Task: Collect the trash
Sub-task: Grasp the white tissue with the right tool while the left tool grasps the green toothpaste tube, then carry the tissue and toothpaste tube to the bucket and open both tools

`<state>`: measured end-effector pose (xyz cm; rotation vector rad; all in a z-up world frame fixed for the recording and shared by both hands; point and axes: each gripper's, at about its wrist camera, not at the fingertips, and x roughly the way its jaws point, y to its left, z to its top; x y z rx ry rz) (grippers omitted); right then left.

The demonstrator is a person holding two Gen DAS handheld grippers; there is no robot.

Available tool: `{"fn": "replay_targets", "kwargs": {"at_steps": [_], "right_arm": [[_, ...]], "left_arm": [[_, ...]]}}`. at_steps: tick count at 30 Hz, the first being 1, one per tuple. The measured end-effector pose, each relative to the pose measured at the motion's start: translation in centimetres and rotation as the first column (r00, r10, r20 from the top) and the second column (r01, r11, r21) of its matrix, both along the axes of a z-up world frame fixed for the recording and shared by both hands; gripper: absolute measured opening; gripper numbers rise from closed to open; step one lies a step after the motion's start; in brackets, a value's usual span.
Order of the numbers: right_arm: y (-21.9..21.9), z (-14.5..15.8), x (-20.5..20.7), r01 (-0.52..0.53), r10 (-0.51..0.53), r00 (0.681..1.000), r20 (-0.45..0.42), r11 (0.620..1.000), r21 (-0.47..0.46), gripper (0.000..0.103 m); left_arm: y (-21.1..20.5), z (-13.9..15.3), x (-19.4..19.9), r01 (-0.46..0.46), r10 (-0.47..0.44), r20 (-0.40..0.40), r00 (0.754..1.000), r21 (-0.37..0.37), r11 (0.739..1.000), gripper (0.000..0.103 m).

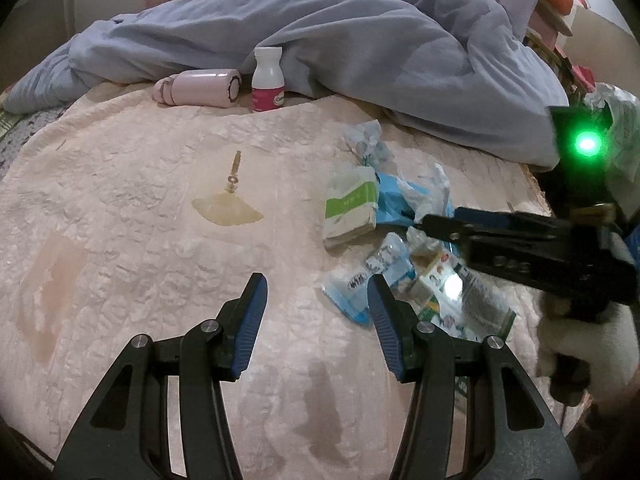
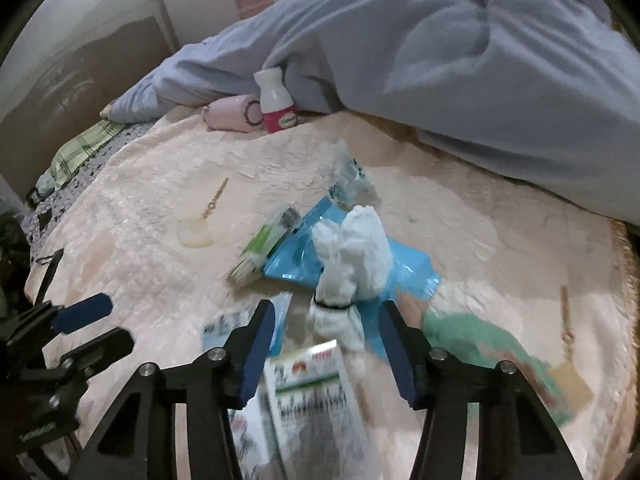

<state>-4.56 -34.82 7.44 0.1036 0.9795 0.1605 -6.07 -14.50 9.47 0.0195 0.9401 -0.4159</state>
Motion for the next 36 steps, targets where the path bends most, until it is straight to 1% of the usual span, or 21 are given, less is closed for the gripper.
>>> {"fn": "replay_targets", "kwargs": {"at_steps": [2, 3, 5, 6, 7, 8, 11, 14, 18, 21, 23, 24, 26, 28, 31, 36], "right_arm": [[0.2, -0.9, 1.3, -0.005, 0.005, 1.0, -0.019, 1.0, -0.006, 0.047], [0.2, -1.4, 1.9, -0.009, 0.009, 1.0, -0.028, 1.0, -0.011, 0.045], [0.5, -2.2, 2.6, -0.024, 0.023, 0.999, -0.031, 0.999, -0.035, 0.033], [0.5, -2.3, 2.8, -0.03, 0.029, 0.999, -0.032, 0.999, -0.042, 0.024], [0.4, -2.3, 2.9, -0.041, 0.04, 0.999, -0.031, 0.999, -0.024, 0.021], [0.2, -2.0, 2.8, -0.045, 0.045, 0.999, -0.023, 0.999, -0.007, 0.021], [-0.5, -1.0, 2.1, -0.04, 0.04, 0.999, 0.022, 0.999, 0.003, 0.02], [-1.8, 0.4, 1.2, -0.026, 0.023, 0.998, 0.063, 0.999, 0.042, 0.02], [-3.0, 1.6, 0.2, -0.014, 0.007, 0.996, 0.086, 0.997, 0.075, 0.02], [-3.4, 2.2, -0.3, -0.016, 0.008, 0.995, 0.096, 0.997, 0.081, 0.02], [-3.3, 2.4, -0.5, -0.026, 0.018, 0.995, 0.102, 0.997, 0.078, 0.02], [-3.2, 2.4, -0.6, -0.032, 0.024, 0.994, 0.102, 0.996, 0.079, 0.02], [-3.1, 2.4, -1.0, -0.043, 0.034, 0.994, 0.103, 0.995, 0.087, 0.02], [-3.1, 2.4, -1.4, -0.049, 0.04, 0.994, 0.104, 0.995, 0.09, 0.02], [-2.9, 2.4, -1.8, -0.049, 0.04, 0.995, 0.095, 0.994, 0.1, 0.02], [-2.5, 2.5, -3.2, -0.046, 0.036, 0.995, 0.09, 0.993, 0.107, 0.02]], "left_arm": [[-0.3, -0.2, 0.6, 0.003, -0.003, -0.013, 1.0, -0.02, 1.0, 0.051], [-0.6, -0.3, 1.0, 0.007, -0.007, -0.019, 1.0, -0.036, 0.999, 0.051], [-1.0, -0.5, 1.7, 0.013, -0.014, -0.024, 1.0, -0.05, 0.999, 0.051], [-1.4, -0.7, 2.1, 0.016, -0.018, -0.027, 0.999, -0.053, 0.998, 0.051], [-1.8, -0.9, 2.5, 0.022, -0.024, -0.032, 0.999, -0.055, 0.998, 0.051], [-2.2, -1.1, 3.1, 0.029, -0.031, -0.037, 0.999, -0.056, 0.998, 0.051], [-3.3, -1.7, 4.6, 0.034, -0.037, -0.046, 0.998, -0.065, 0.997, 0.051], [-4.4, -2.3, 5.8, 0.039, -0.042, -0.049, 0.998, -0.068, 0.997, 0.051], [-6.4, -3.3, 7.5, 0.045, -0.047, -0.056, 0.997, -0.045, 0.998, 0.051], [-7.1, -4.2, 8.9, 0.042, -0.045, -0.083, 0.995, -0.047, 0.998, 0.05], [-6.9, -4.7, 9.6, 0.029, -0.038, -0.114, 0.993, -0.079, 0.996, 0.033], [-6.6, -4.9, 9.8, 0.024, -0.036, -0.129, 0.991, -0.094, 0.995, 0.021], [-6.1, -4.7, 9.6, 0.019, -0.033, -0.129, 0.991, -0.108, 0.994, 0.016], [-5.6, -4.3, 9.1, 0.016, -0.027, -0.111, 0.993, -0.099, 0.995, 0.012], [-4.7, -3.2, 7.8, 0.011, -0.024, -0.112, 0.993, -0.118, 0.993, 0.011], [-3.7, -1.2, 5.5, 0.024, -0.037, -0.086, 0.996, -0.146, 0.989, 0.011]]}}
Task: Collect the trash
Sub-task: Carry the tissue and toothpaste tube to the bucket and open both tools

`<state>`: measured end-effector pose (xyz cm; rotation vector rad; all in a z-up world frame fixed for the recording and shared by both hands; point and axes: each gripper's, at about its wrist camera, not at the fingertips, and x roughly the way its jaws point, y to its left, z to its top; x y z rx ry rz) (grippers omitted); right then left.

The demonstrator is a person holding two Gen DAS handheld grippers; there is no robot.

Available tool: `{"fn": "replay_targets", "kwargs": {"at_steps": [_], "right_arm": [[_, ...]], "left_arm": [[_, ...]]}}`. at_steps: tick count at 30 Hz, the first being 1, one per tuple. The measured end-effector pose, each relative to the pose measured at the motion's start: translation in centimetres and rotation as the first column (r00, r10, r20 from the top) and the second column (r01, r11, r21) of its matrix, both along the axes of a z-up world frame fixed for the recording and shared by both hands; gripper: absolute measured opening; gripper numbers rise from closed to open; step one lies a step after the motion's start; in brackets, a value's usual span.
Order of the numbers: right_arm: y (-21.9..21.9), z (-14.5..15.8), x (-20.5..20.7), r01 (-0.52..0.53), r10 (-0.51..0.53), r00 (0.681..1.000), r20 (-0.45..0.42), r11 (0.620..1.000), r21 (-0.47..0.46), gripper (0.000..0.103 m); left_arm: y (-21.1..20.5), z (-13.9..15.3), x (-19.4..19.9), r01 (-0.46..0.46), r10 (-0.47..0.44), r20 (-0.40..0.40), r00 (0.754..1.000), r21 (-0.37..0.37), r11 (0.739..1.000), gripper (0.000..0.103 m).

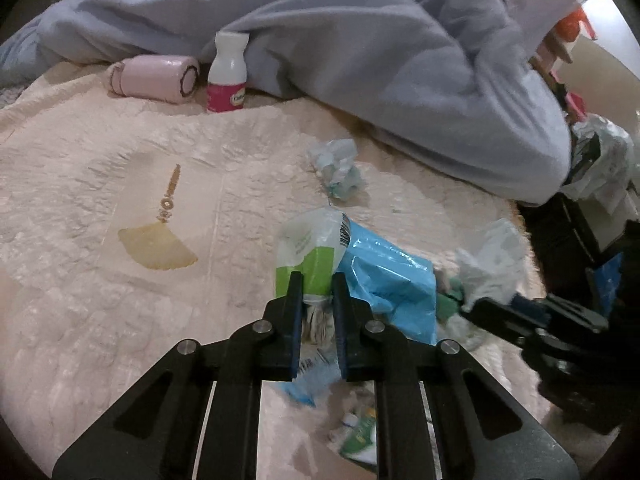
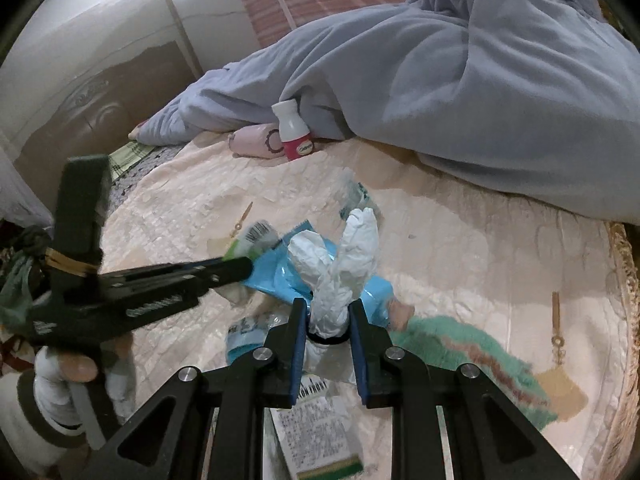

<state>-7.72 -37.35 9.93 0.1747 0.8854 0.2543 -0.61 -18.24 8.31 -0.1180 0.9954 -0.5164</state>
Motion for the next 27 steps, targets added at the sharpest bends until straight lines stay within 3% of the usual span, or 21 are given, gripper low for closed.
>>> {"fn": "replay_targets", "kwargs": {"at_steps": [5, 17, 27], "right_arm": [[0.2, 0.6, -2.1, 0.005, -0.005, 1.0, 0.0, 1.0, 0.003, 0.02], [0.3, 3.5, -8.1, 0.018, -0.017, 0.999, 0.034, 0.999, -0.029, 0.02], [-0.3, 3.2, -12.5, 0.048, -0.048, 0.999, 0.021, 0.999, -0.002, 0.02]], "left_arm": [[1.1, 1.7, -2.4, 0.02, -0.02, 0.003, 1.0, -0.023, 1.0, 0.011], [1.6, 2.8, -10.0, 0.114, -0.116, -0.035, 0.993, -0.051, 0.992, 0.012], [2.7, 3.2, -11.7, 0.092, -0.095, -0.037, 0.995, -0.084, 0.992, 0.015]]}}
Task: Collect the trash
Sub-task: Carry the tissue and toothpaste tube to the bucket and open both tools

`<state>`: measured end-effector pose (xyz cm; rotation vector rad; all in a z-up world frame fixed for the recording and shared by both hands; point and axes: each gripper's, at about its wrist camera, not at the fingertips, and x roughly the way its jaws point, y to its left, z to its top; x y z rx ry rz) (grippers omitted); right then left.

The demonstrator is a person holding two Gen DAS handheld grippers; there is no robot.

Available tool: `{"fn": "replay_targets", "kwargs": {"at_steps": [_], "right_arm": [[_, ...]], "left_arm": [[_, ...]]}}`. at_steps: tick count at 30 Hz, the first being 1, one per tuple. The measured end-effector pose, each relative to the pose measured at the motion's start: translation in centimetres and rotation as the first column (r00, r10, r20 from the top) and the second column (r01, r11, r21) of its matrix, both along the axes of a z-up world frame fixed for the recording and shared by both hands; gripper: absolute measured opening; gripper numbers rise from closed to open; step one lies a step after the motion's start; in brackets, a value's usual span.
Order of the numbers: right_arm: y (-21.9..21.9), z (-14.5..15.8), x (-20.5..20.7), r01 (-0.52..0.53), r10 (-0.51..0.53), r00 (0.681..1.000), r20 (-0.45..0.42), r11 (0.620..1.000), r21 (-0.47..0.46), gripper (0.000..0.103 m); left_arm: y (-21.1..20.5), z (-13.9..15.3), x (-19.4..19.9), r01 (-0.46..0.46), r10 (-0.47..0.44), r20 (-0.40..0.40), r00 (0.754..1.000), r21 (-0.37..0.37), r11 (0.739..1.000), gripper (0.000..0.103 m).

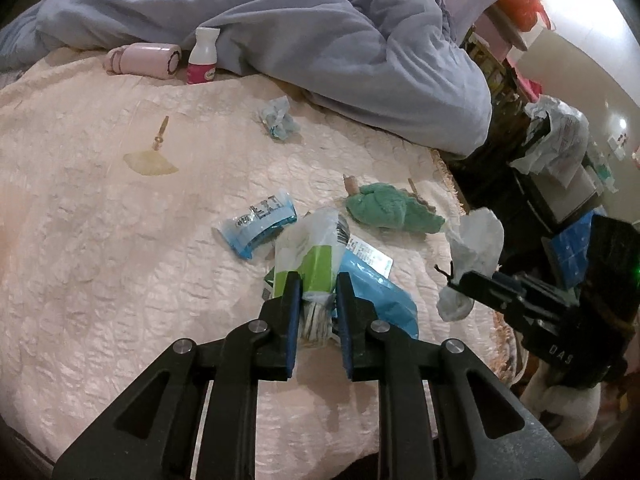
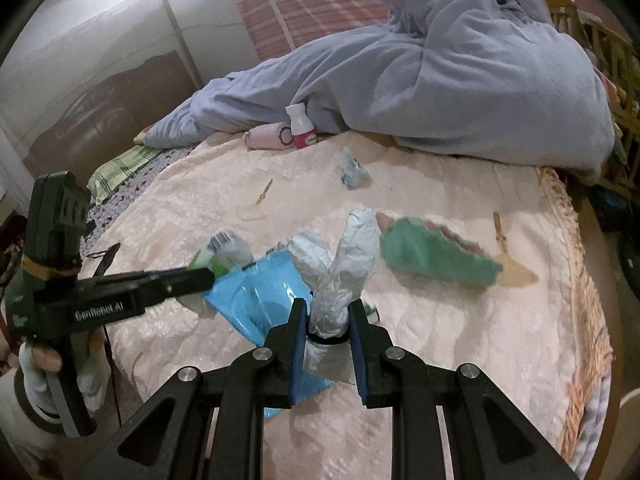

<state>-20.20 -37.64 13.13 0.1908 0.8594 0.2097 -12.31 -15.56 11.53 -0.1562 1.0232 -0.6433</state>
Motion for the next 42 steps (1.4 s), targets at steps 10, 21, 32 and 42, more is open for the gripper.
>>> {"fn": "replay_targets", "kwargs": {"at_steps": [10, 21, 32, 42], "right_arm": [[-0.7, 0.8, -2.1, 0.014, -0.014, 1.0, 0.02, 1.0, 0.011, 0.02], [0.7, 0.0, -2.0, -0.021, 0.021, 1.0, -0.011, 1.0, 0.002, 0.02], [0.7, -0.2, -1.9, -0.021, 0.021, 1.0, -0.02, 1.0, -0.005, 0.02], [-0.7, -0.2, -3.7, 0.001, -0.001, 1.0, -0.012, 1.0, 0.004, 0.02]], "left_arm": [[3.5, -1.1, -1.6, -0.06, 0.06, -0.011, 0.998, 0.04, 0.997, 0.015], [6.1, -5.0, -4.1, -0.032, 0.041, -0.062, 0.997, 0.135, 0.99, 0.035], [5.6, -4.6, -2.1, -0.08, 0.087, -0.058, 0.995, 0.11, 0.991, 0.01], [1.2, 1.2, -3.2, -0.023, 0.021, 0.048, 0.999, 0.04, 0.999, 0.01]]}}
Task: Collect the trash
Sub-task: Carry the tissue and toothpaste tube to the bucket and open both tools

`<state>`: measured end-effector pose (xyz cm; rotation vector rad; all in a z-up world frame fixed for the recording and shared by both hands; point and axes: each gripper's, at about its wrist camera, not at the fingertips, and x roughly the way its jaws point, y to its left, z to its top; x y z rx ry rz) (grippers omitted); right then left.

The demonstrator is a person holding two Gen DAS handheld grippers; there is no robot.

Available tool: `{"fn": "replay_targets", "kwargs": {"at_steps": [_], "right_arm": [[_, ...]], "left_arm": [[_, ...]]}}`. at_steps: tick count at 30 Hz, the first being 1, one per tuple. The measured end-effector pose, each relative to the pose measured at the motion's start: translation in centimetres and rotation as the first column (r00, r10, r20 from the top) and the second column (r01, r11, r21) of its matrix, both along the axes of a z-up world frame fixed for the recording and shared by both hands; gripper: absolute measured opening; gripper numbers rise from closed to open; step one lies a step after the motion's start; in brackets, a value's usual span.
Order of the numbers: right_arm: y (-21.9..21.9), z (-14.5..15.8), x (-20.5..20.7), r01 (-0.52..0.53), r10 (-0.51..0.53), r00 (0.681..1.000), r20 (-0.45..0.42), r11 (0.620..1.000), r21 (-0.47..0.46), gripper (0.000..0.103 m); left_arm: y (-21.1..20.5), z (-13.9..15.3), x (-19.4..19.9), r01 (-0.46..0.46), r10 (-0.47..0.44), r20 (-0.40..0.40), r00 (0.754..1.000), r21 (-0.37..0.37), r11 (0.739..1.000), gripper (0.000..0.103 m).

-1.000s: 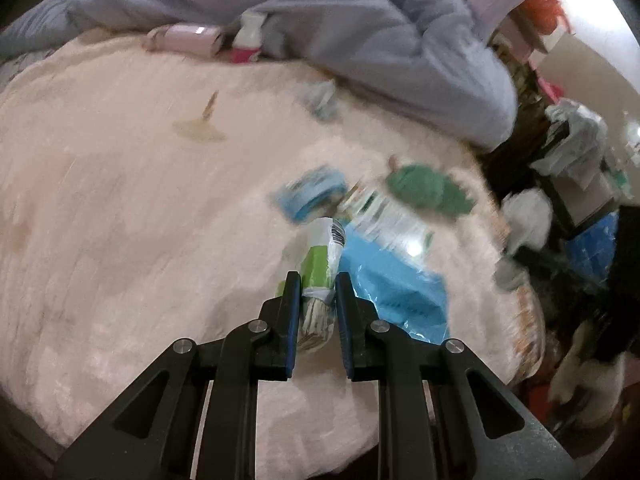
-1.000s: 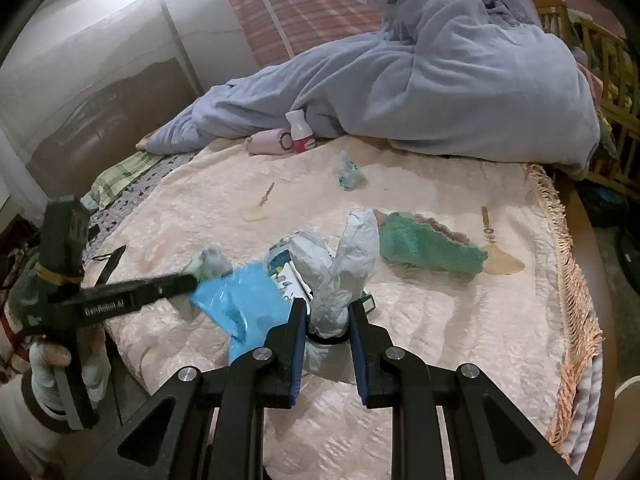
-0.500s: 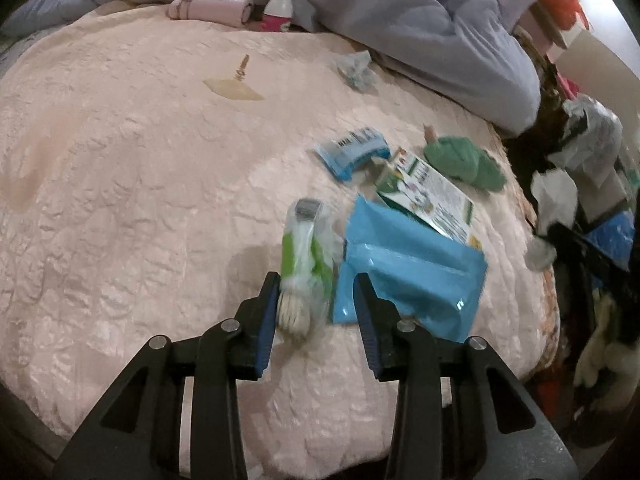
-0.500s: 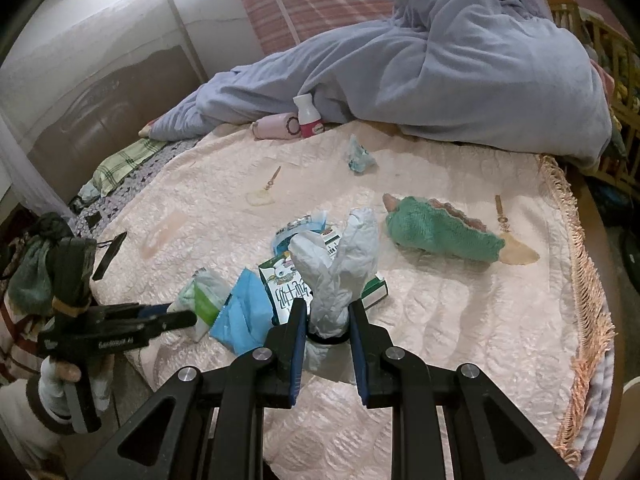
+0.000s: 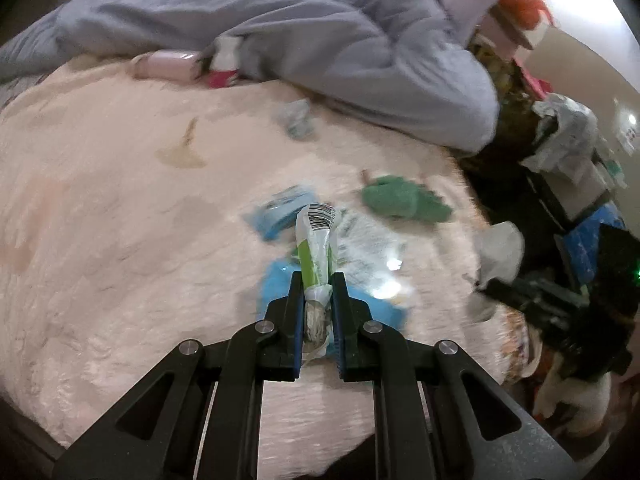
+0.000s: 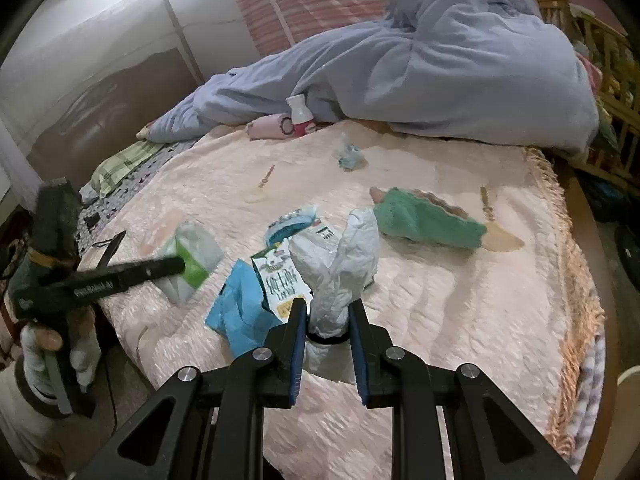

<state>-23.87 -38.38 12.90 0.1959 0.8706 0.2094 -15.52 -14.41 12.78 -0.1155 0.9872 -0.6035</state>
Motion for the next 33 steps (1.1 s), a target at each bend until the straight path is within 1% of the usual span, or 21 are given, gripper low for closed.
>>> {"fn": "replay_targets", "kwargs": {"at_steps": [3, 5, 10, 15, 24, 33], "right_arm": [[-0.9, 0.1, -0.8, 0.017, -0.017, 1.0, 0.003, 1.0, 0.001, 0.02], [-1.7, 0.2, -1.4, 0.033, -0.033, 0.999, 0.006, 0.999, 0.004, 0.02], [-3.9, 0.3, -3.1, 0.079, -0.079, 0.997, 0.012, 0.997, -0.002, 0.02], [-6.7, 0.4, -4.9, 0.138, -0.138, 0.99, 0.014, 0.99, -0.001, 0.02], [-12.3, 0.0, -9.7, 0.262, -0.262, 0.965, 0.006, 0.965, -0.017, 0.02], [-18.4, -0.2, -15.2, 0.399, -0.399, 0.917, 0.0, 0.917, -0.023, 0.02]], "left_arm": [[-2.7, 0.5, -0.6, 0.045, -0.045, 0.01, 0.999, -0.001, 0.999, 0.01], [-4.8, 0.6, -1.4, 0.079, -0.079, 0.026, 0.997, 0.011, 0.997, 0.01], [-9.9, 0.6, -3.2, 0.155, -0.158, 0.057, 0.986, 0.054, 0.986, 0.01], [-14.2, 0.7, -4.7, 0.222, -0.231, 0.083, 0.969, 0.099, 0.97, 0.01], [-21.5, 1.2, -7.9, 0.343, -0.358, 0.116, 0.926, 0.132, 0.93, 0.01], [-28.4, 0.7, -11.5, 0.463, -0.477, 0.099, 0.873, 0.135, 0.876, 0.01]]}}
